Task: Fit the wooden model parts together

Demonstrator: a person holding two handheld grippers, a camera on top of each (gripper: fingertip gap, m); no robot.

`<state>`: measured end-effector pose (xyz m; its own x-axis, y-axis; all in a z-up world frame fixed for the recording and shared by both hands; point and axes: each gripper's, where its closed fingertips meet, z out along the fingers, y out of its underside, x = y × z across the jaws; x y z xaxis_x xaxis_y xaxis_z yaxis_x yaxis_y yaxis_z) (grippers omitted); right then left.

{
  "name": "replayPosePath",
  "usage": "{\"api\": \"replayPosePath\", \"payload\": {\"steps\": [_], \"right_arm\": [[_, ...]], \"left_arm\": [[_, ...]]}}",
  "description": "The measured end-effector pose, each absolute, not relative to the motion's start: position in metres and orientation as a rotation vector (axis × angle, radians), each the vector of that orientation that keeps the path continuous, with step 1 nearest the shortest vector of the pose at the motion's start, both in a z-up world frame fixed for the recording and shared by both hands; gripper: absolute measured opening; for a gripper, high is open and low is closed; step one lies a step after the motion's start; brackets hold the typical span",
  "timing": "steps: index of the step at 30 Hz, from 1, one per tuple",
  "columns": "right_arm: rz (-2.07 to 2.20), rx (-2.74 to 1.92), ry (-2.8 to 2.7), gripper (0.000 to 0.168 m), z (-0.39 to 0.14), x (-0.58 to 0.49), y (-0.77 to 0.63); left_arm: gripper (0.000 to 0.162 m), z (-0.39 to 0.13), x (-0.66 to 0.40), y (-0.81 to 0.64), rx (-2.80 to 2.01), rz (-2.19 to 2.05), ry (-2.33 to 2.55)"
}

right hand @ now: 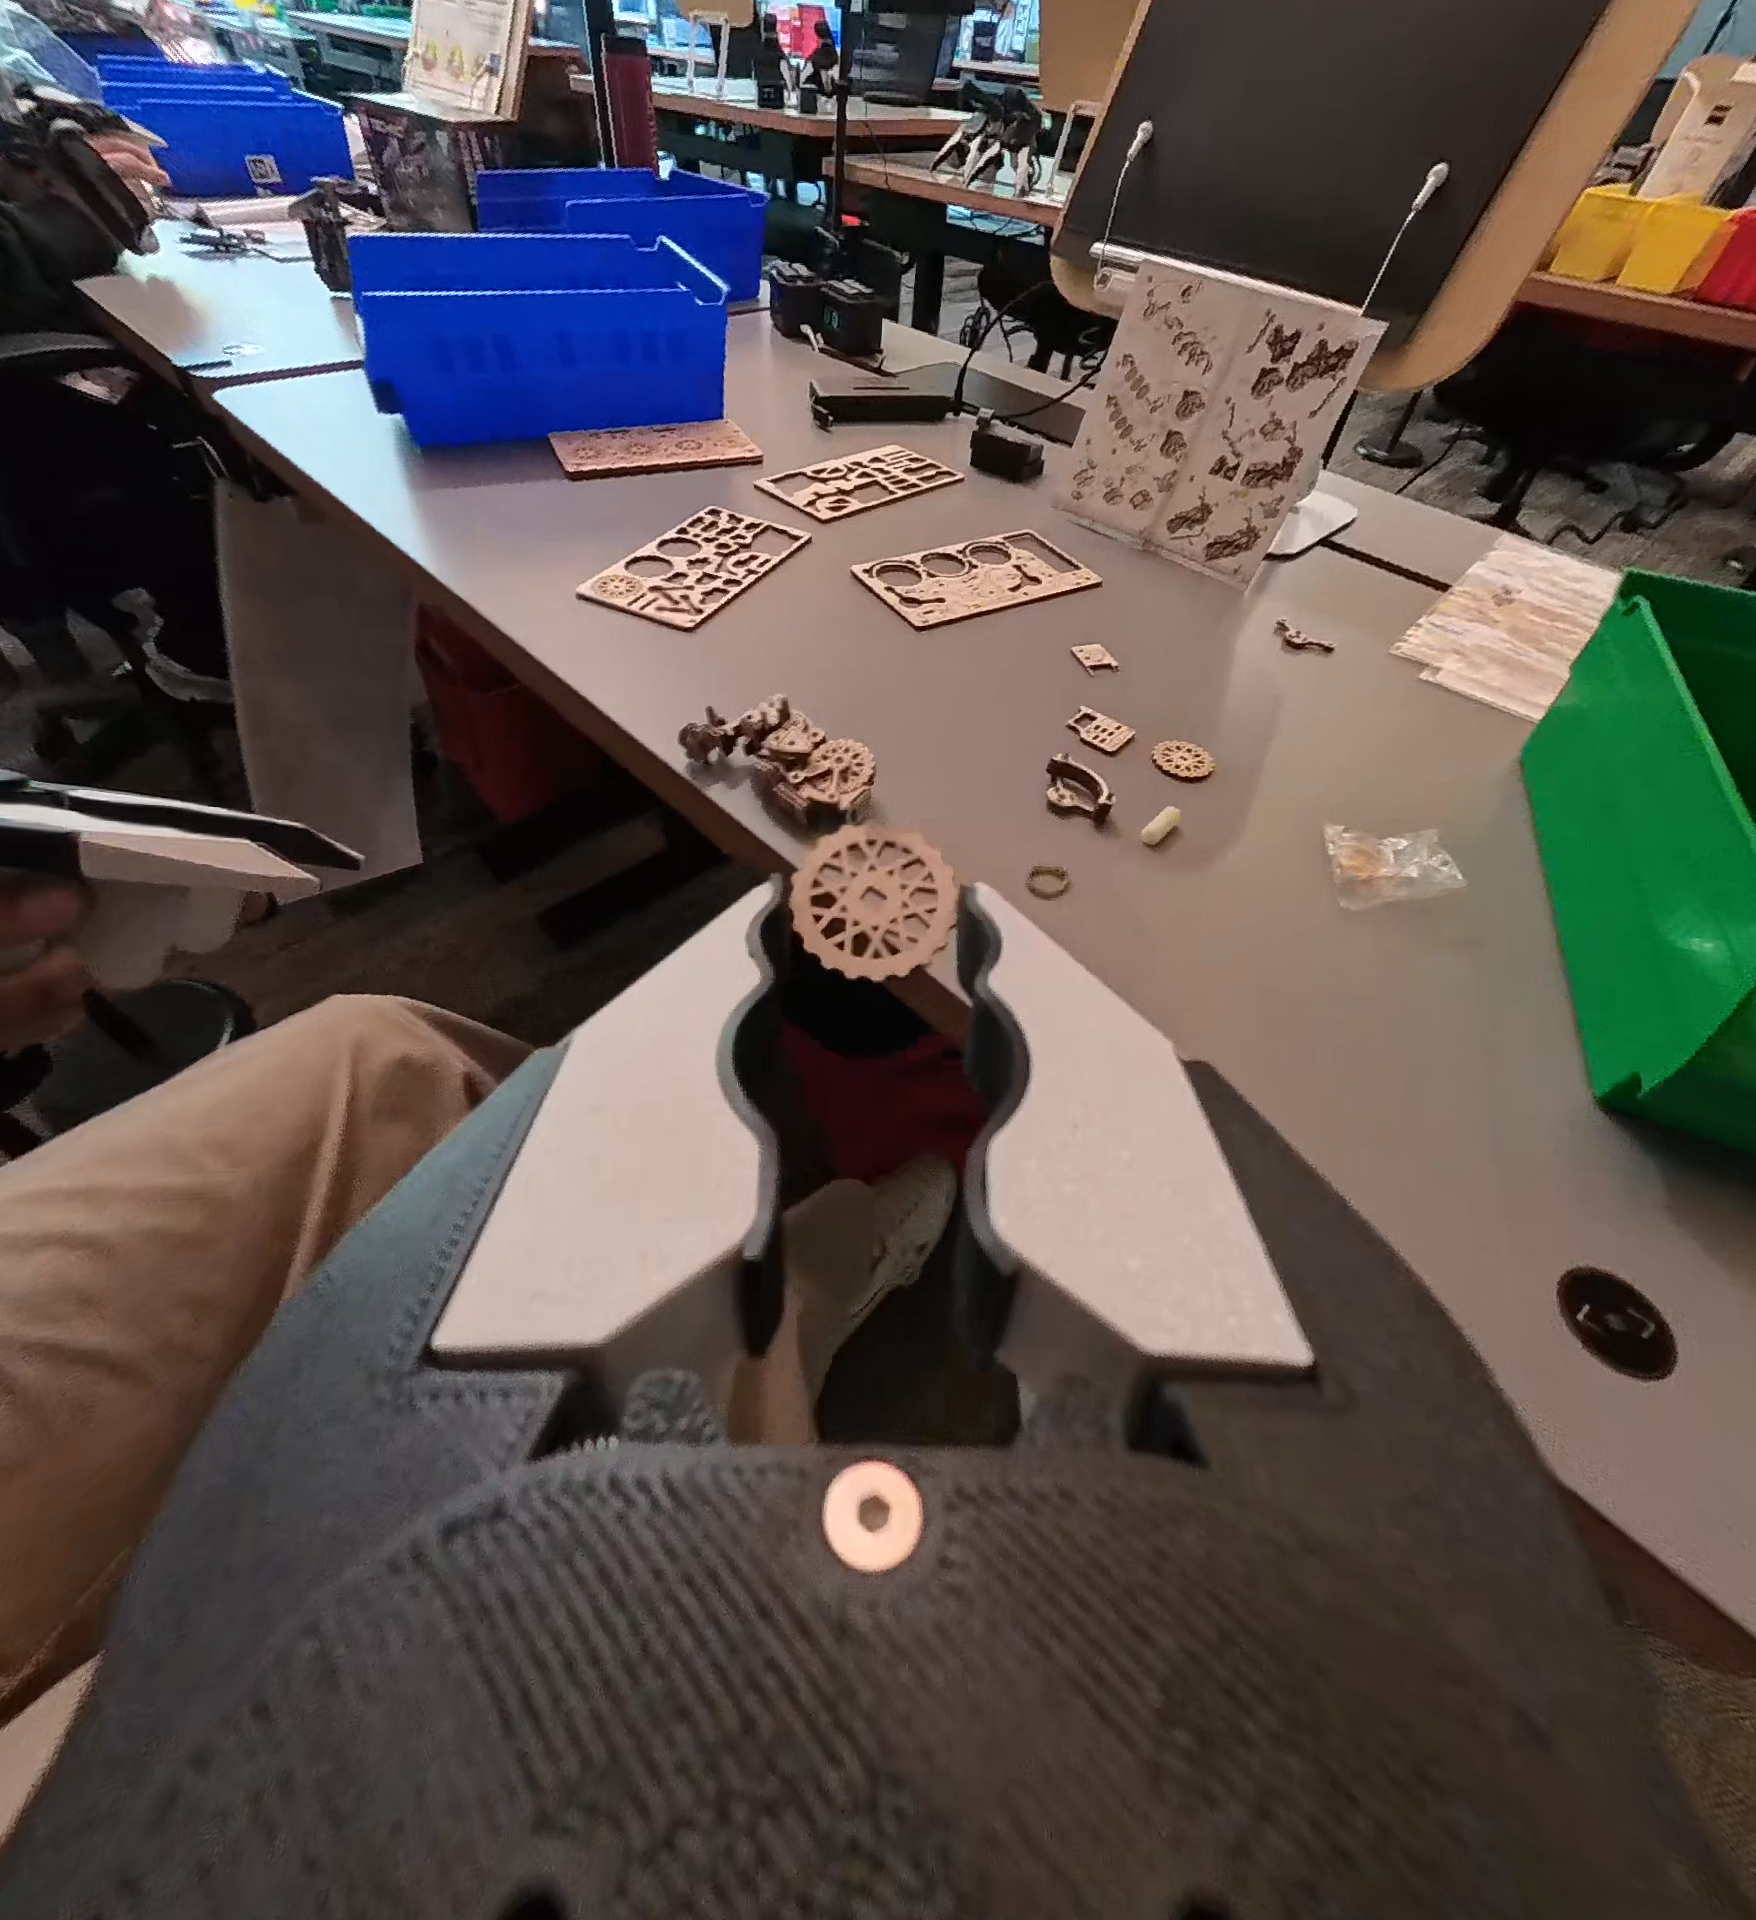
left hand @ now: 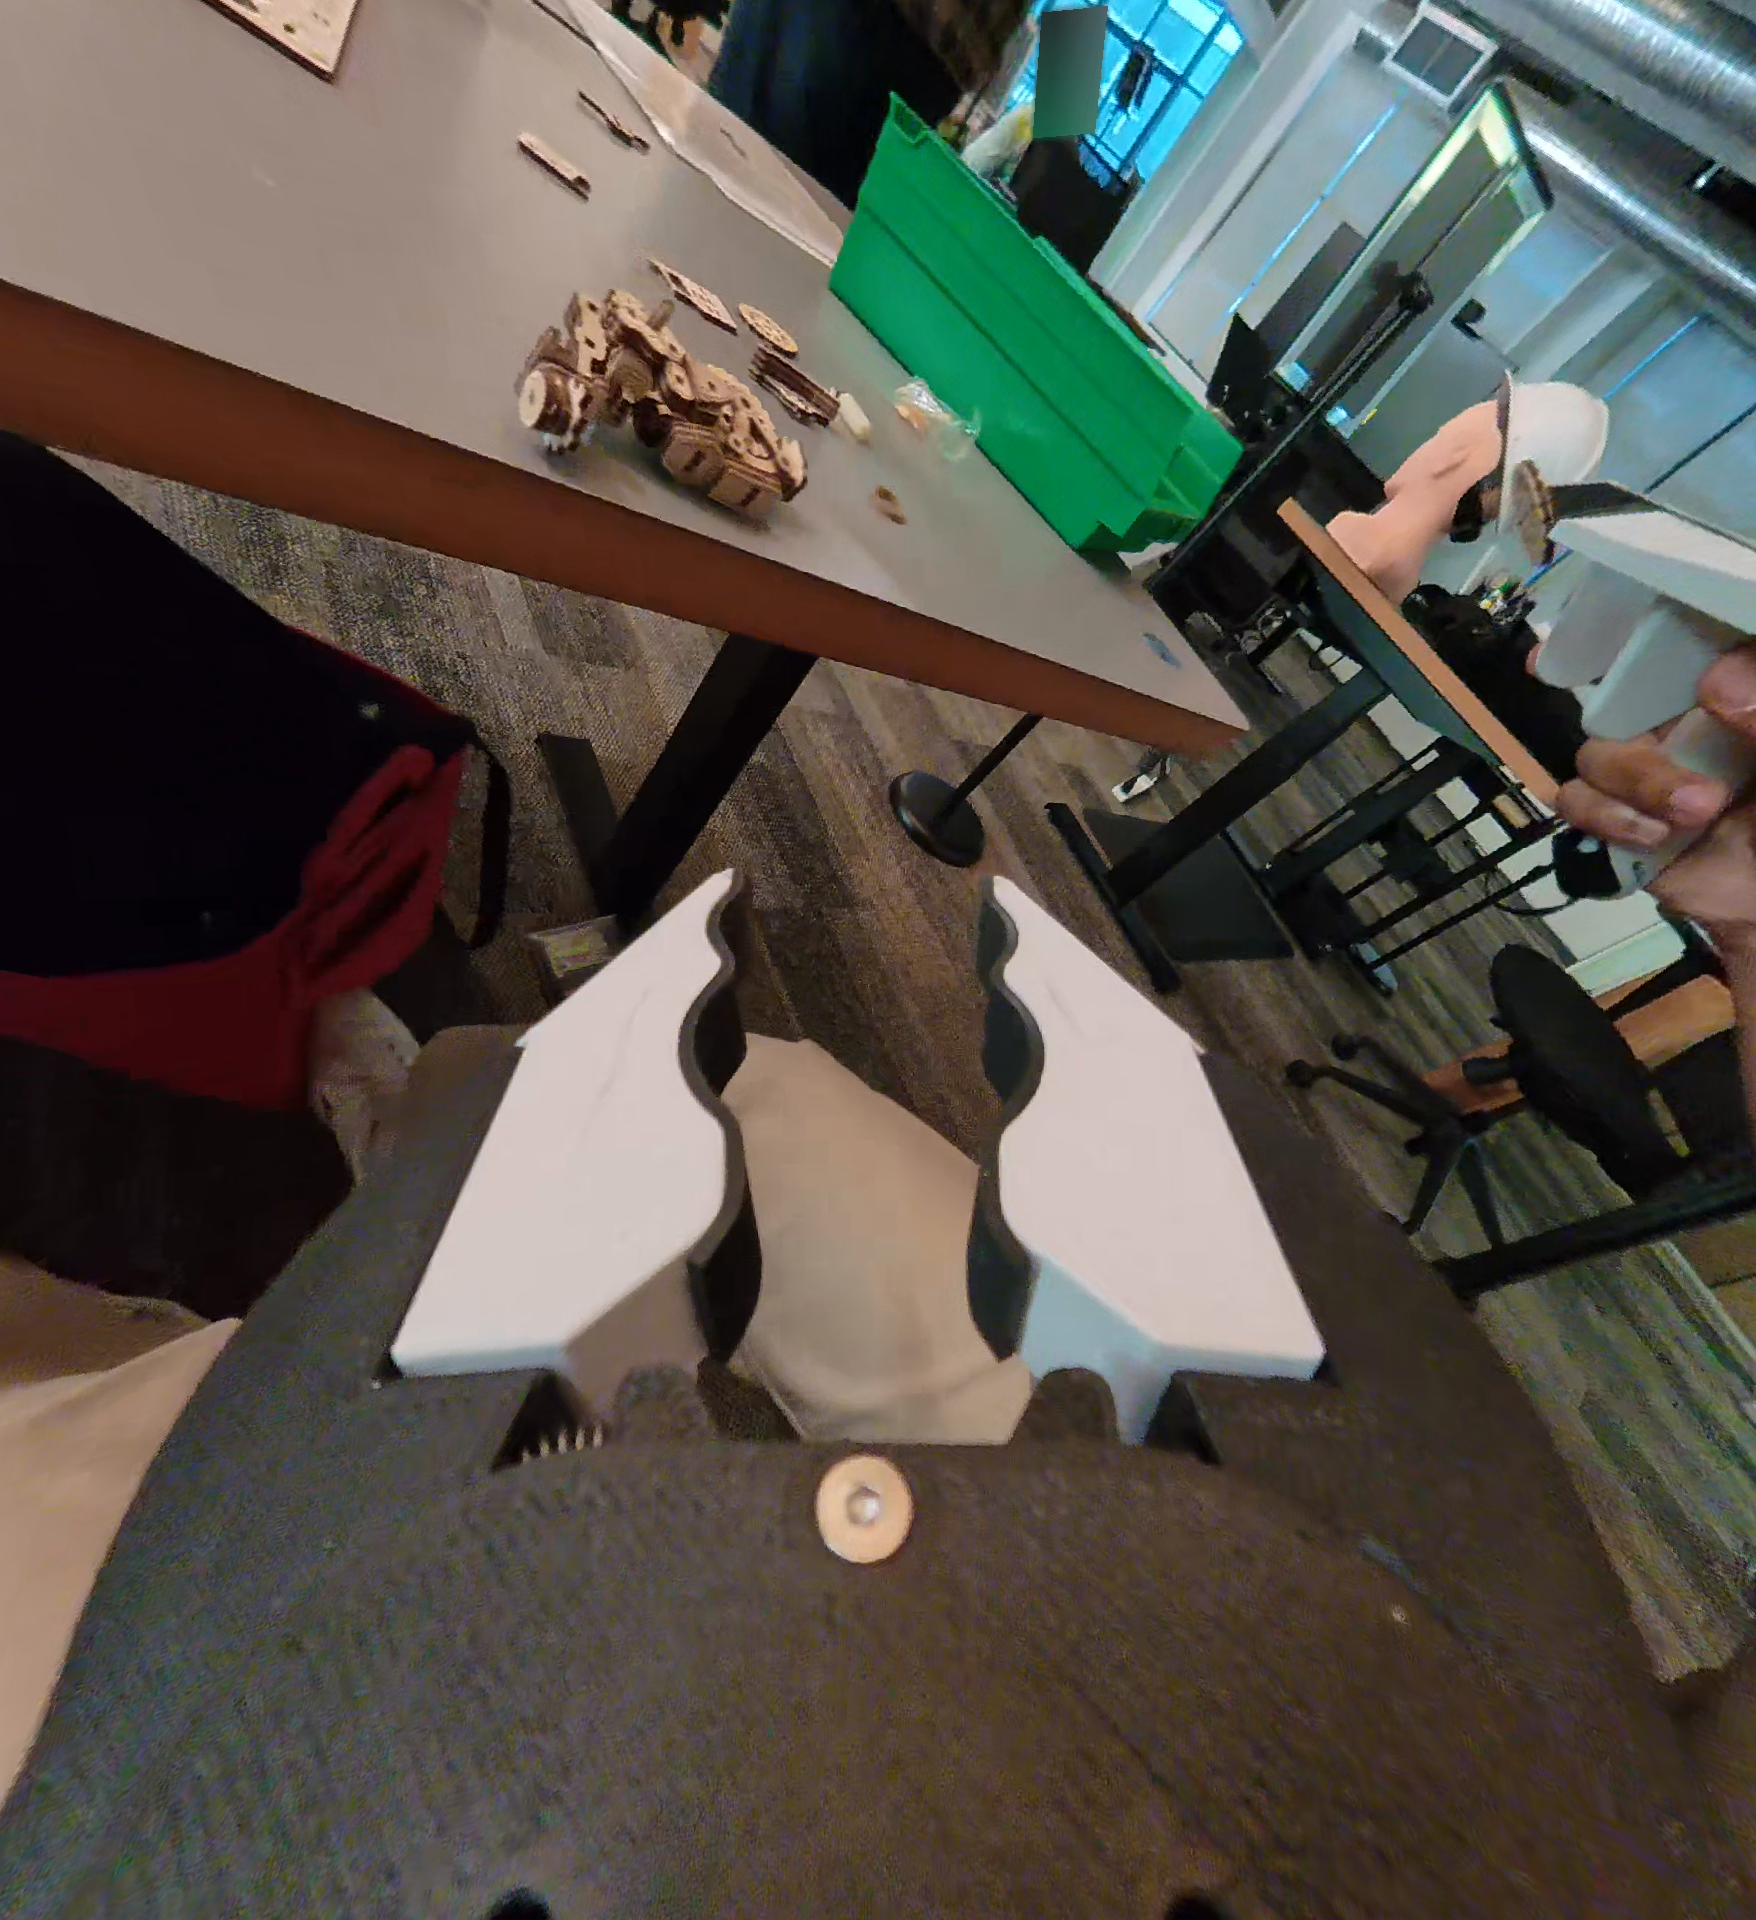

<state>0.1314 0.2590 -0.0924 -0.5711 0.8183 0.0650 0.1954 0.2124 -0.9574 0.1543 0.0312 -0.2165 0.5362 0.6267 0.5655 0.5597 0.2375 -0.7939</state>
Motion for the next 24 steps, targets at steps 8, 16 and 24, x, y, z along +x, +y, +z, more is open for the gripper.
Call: {"api": "replayPosePath", "payload": {"steps": [8,16,24], "right_arm": [[1.333,-0.949,-1.939,0.031,-0.127,0.048,0.256],[1.232,-0.946,-2.033,0.032,-0.158,-0.014,0.253],[1.285,-0.976,-1.988,0.031,-0.124,-0.022,0.265]], "left_arm": [[0.041,-0.236,0.098,0.039,-1.468,0.066,-1.07],[0.037,-0.197,0.024,0.046,-1.411,0.049,-0.933],[0.037,-0.12,-0.033,0.066,-1.373,0.096,-0.886]]}}
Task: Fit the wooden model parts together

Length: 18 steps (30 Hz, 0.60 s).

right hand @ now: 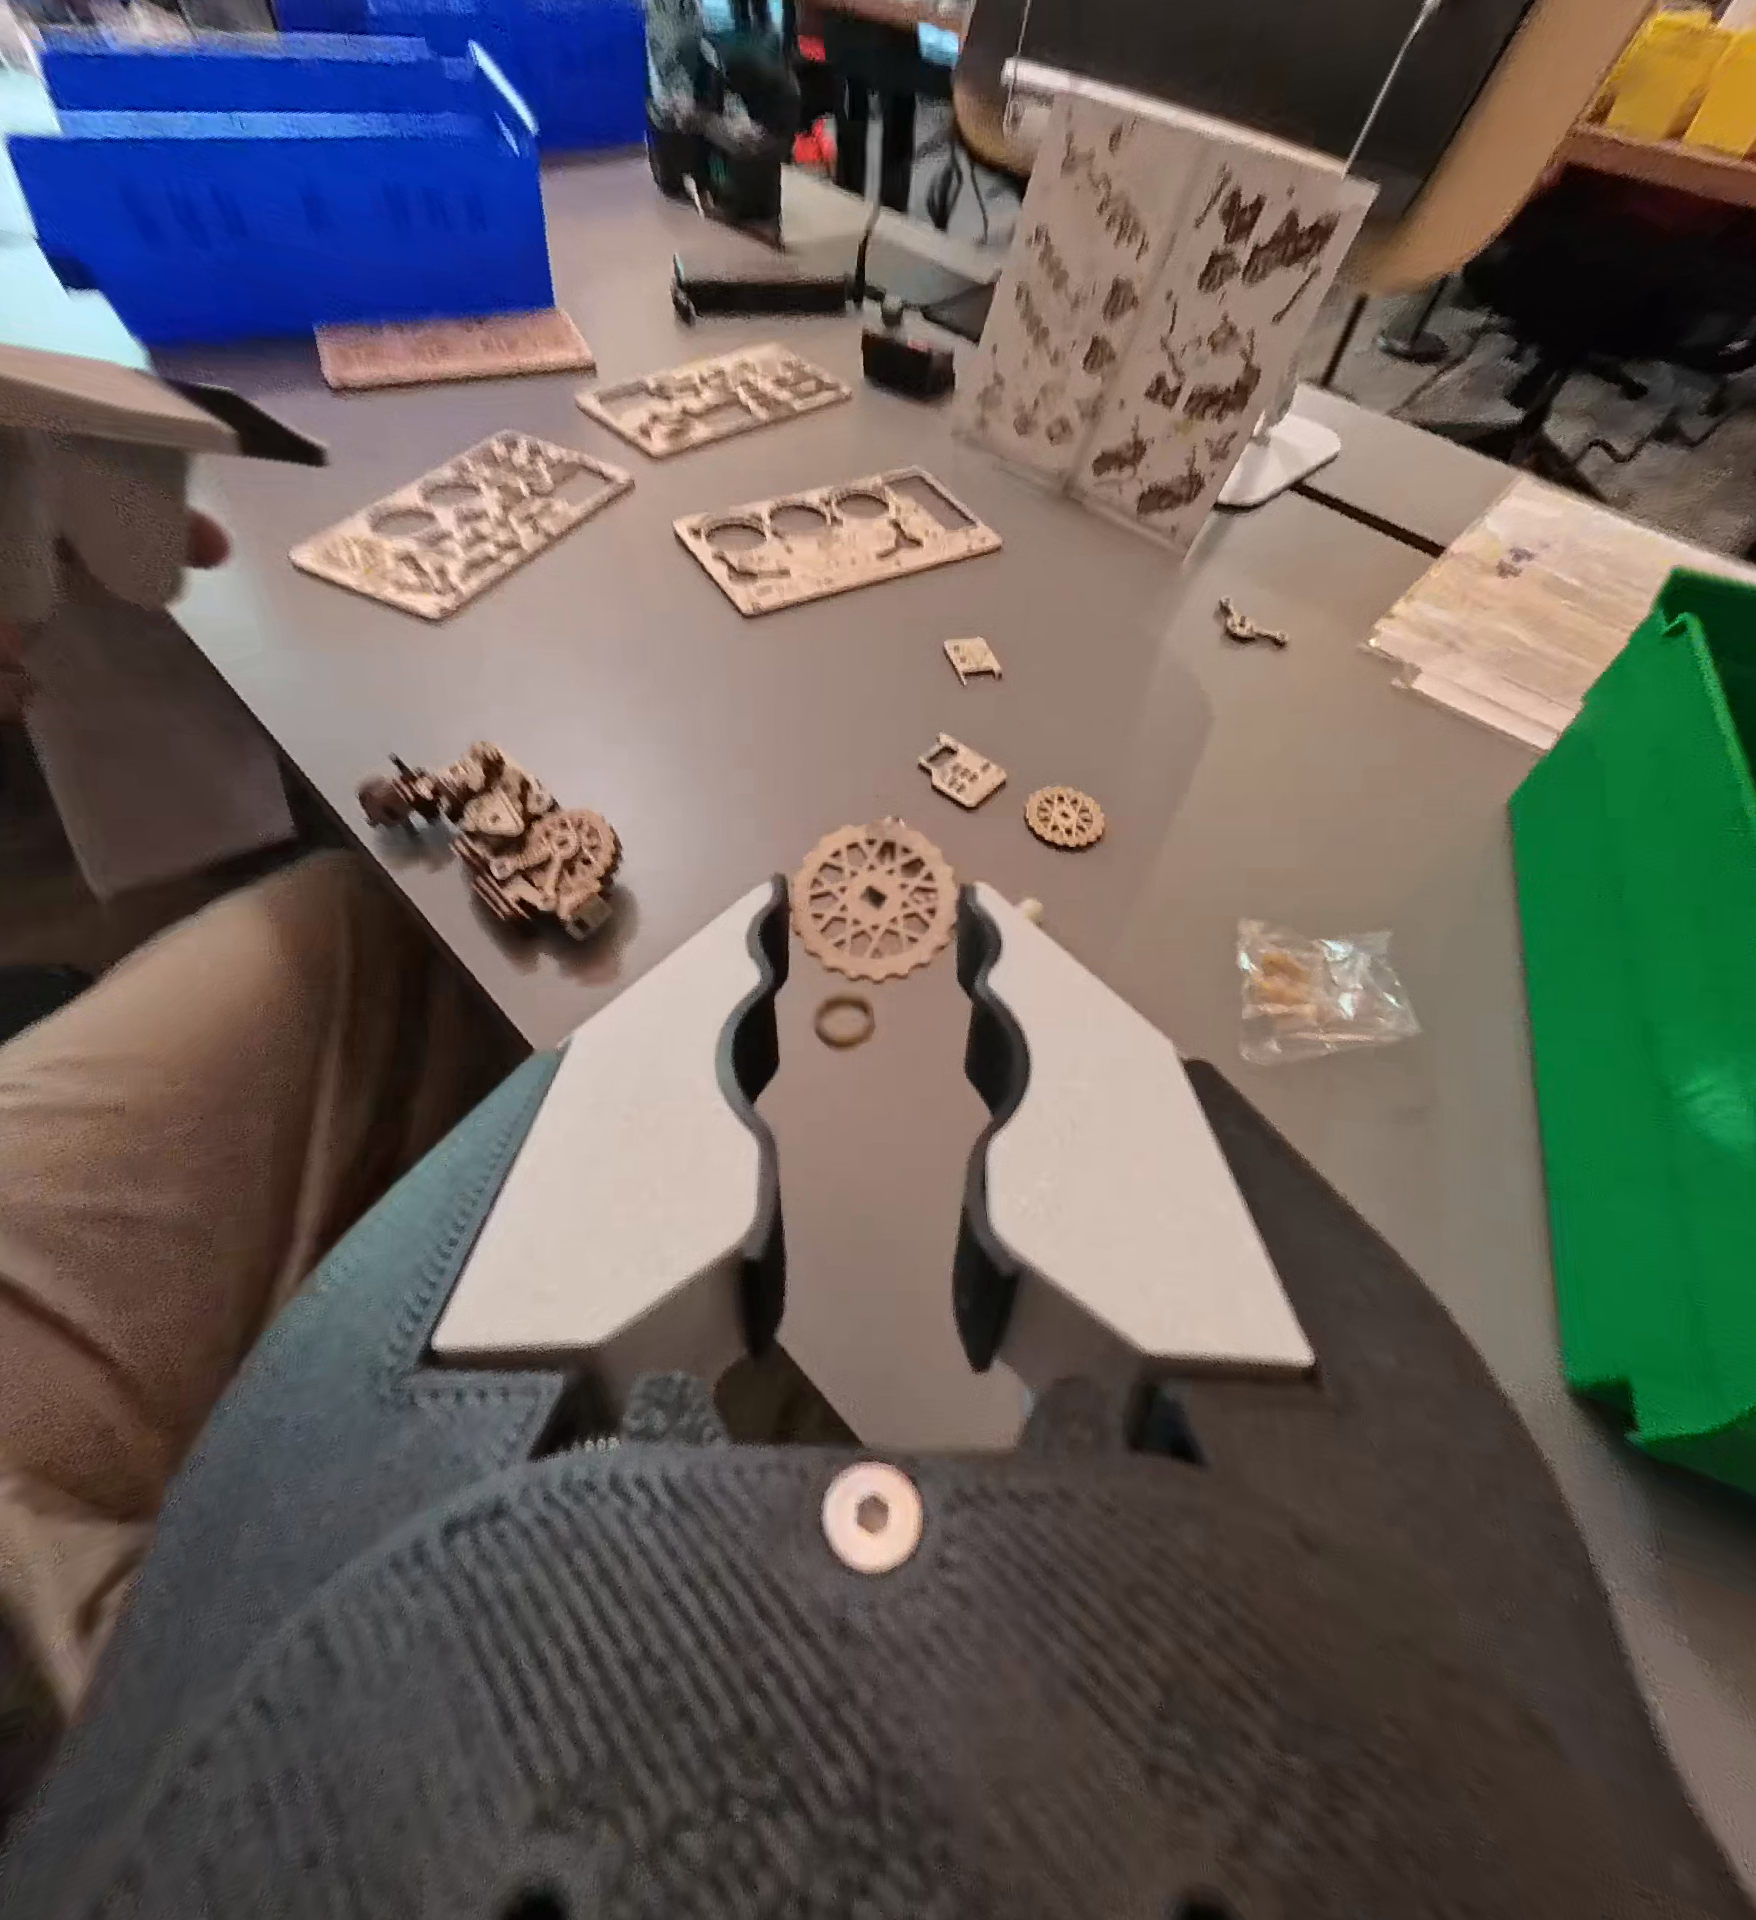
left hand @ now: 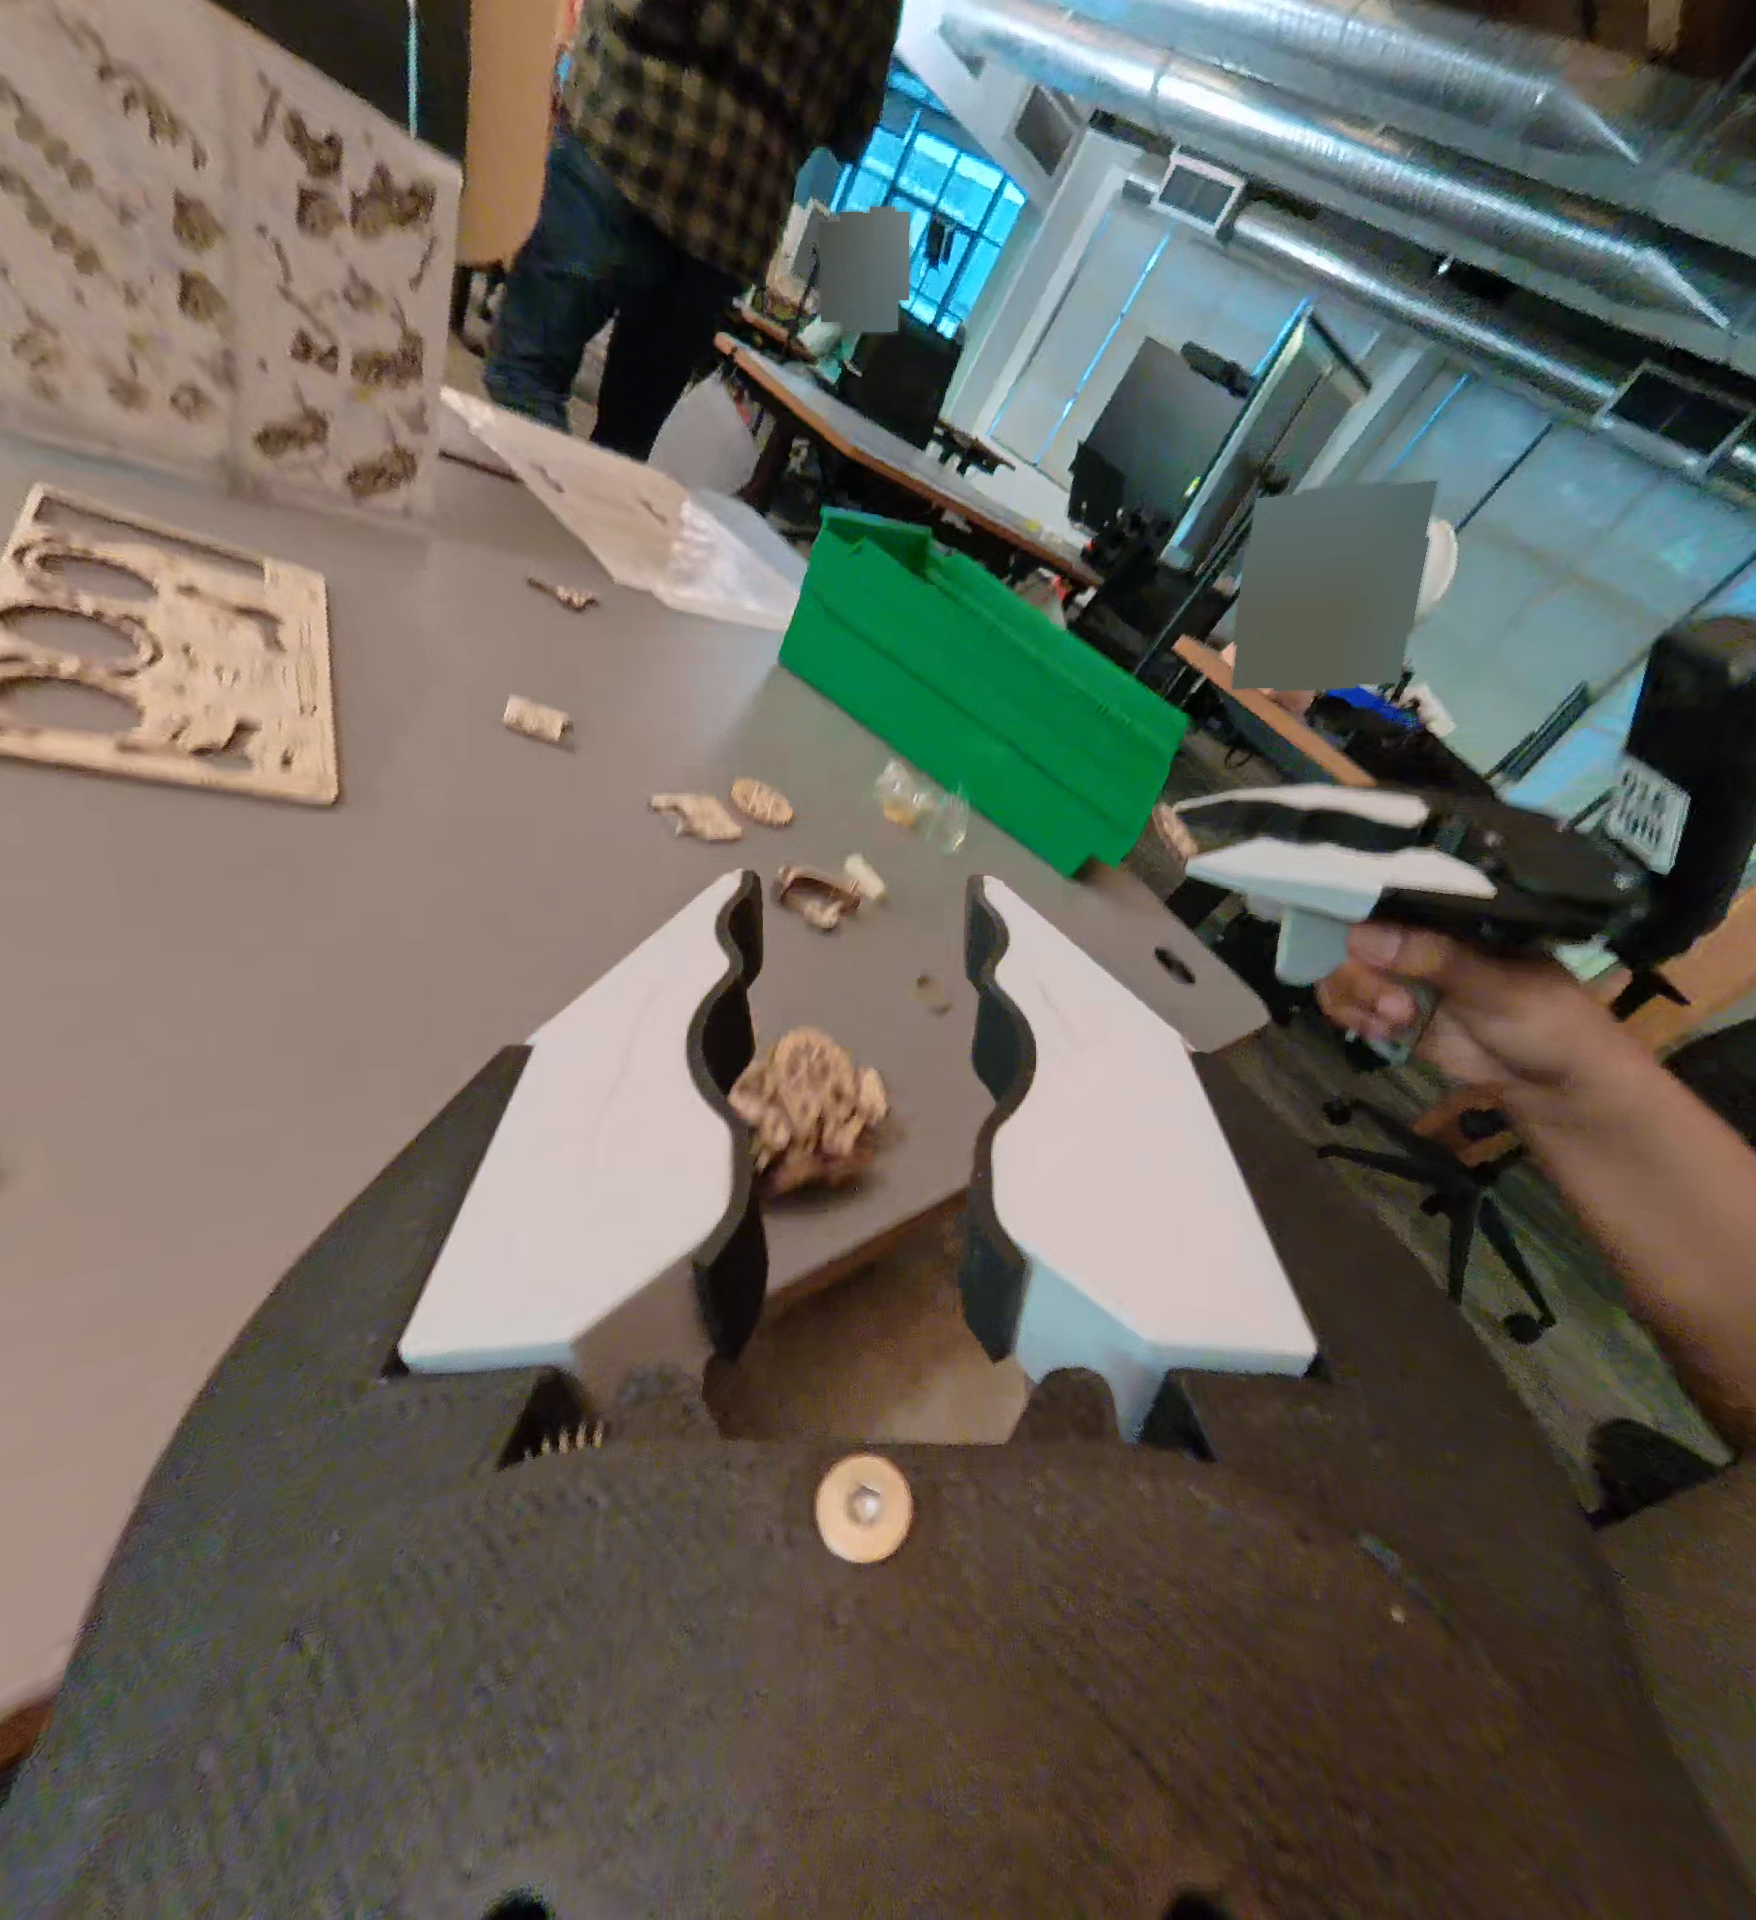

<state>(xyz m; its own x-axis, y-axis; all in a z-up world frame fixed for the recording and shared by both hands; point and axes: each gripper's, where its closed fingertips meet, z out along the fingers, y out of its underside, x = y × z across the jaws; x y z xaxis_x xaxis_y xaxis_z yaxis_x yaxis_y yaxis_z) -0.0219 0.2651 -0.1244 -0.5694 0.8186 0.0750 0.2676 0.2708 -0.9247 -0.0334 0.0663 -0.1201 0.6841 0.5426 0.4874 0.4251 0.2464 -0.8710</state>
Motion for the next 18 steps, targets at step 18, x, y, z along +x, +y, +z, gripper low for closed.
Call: {"api": "replayPosePath", "payload": {"steps": [18], "right_arm": [[1.532,-1.002,-1.903,0.031,-0.157,-0.117,0.241]], "left_arm": [[0.04,-0.122,-0.153,0.148,-1.608,-0.125,-0.731]]}}
